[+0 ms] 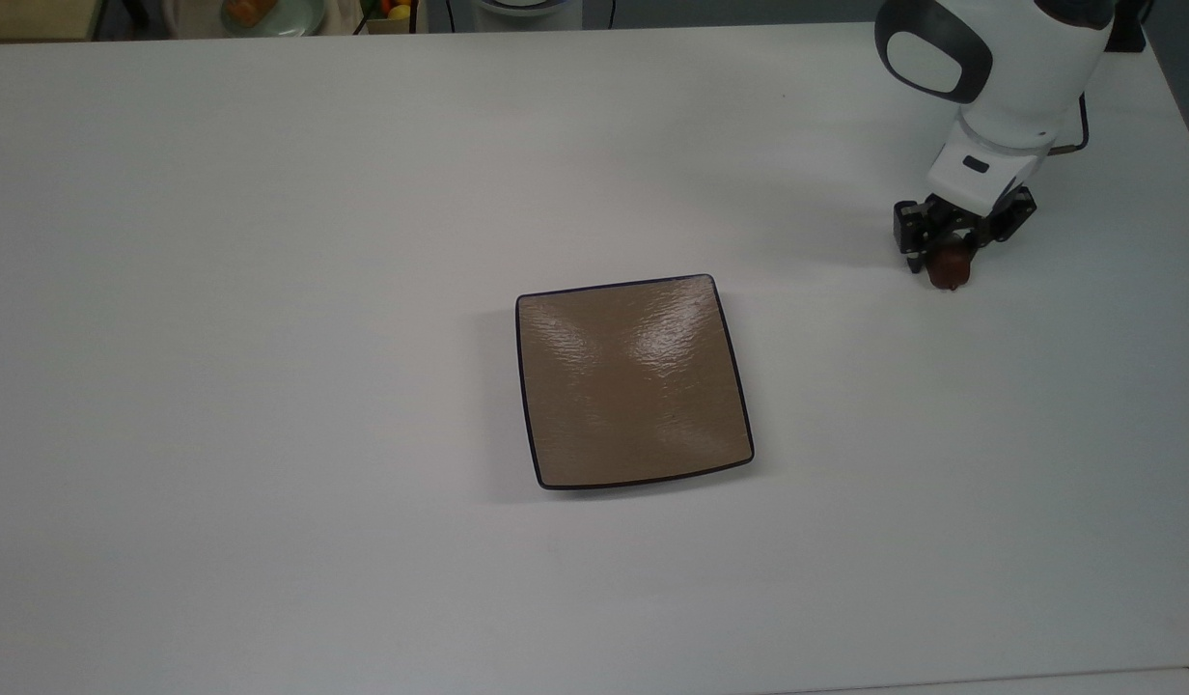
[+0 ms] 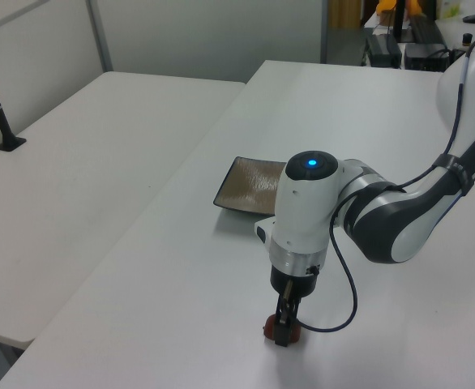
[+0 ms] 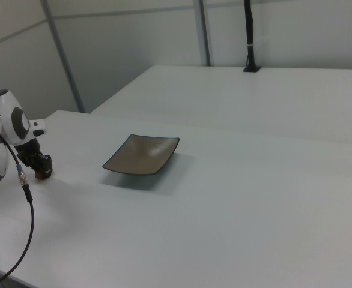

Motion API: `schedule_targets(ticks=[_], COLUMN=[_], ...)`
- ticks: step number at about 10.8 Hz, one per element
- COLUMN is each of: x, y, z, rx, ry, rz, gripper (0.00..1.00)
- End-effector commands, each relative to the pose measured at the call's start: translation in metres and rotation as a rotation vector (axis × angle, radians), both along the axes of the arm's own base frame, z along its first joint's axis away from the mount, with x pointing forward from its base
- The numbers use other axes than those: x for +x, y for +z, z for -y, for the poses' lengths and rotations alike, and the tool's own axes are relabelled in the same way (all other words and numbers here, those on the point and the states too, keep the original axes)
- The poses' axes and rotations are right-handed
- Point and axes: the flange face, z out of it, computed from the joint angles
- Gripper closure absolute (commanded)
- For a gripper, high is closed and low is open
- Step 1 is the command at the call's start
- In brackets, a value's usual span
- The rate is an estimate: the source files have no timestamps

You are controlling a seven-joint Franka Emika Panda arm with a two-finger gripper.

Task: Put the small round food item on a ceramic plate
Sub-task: 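Close the gripper around the dark-red food item, then lift the held food item and carry it over the brown plate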

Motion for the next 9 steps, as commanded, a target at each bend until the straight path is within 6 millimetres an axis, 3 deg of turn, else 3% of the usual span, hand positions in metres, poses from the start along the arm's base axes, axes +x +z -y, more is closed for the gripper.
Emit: schedule_targets(ticks=[1,3,5,9], x=[0.001,0.005,0.007,0.010], y=[0.001,0.012,0.048,0.137], z=[0.000,0.004,0.016,0.063], rx=[-0.008,-0.004,-0.002,-0.039], ry=[0.030,0.015,-0.005,-0.040], rz=[0.029,0.028,0.043,0.025], gripper=[0.90,0.97,0.98,0.98])
